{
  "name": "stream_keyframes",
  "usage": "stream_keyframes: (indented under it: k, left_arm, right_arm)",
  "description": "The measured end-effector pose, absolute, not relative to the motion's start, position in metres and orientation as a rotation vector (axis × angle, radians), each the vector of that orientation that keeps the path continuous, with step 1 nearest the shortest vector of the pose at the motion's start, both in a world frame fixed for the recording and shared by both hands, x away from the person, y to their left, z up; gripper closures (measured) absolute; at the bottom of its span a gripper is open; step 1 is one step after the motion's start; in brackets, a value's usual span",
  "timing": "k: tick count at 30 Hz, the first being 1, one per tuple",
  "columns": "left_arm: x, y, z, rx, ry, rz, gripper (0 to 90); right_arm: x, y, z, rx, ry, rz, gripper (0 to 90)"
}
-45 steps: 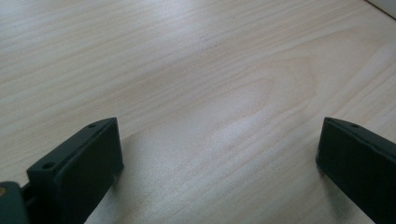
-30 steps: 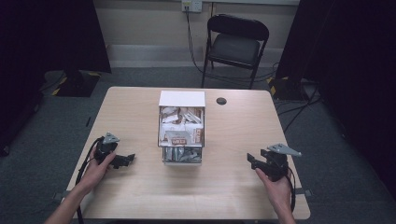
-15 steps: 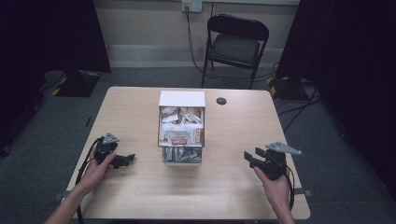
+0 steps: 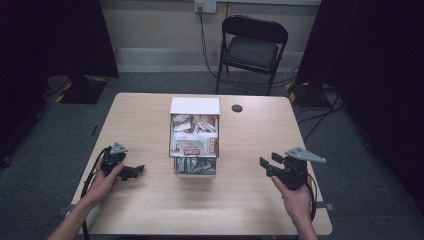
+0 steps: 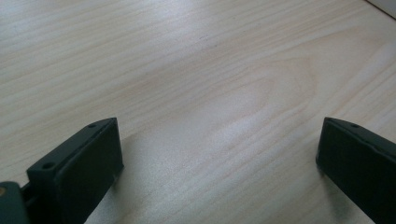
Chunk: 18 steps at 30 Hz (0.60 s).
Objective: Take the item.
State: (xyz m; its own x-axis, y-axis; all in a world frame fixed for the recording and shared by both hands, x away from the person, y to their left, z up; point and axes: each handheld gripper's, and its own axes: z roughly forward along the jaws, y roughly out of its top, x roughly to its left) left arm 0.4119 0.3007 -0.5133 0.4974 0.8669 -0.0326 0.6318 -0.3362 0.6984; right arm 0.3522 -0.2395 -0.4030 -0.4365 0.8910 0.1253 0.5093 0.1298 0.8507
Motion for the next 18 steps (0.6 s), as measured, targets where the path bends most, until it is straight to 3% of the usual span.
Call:
stream_keyframes:
  k: [18]
  left_arm:
    - [0.412,0.300,-0.513,2.080,1.229,0.453,0.0]
  right_arm:
    - [0.354,-0.215,-0.366,1.231,2.037,1.352,53.8]
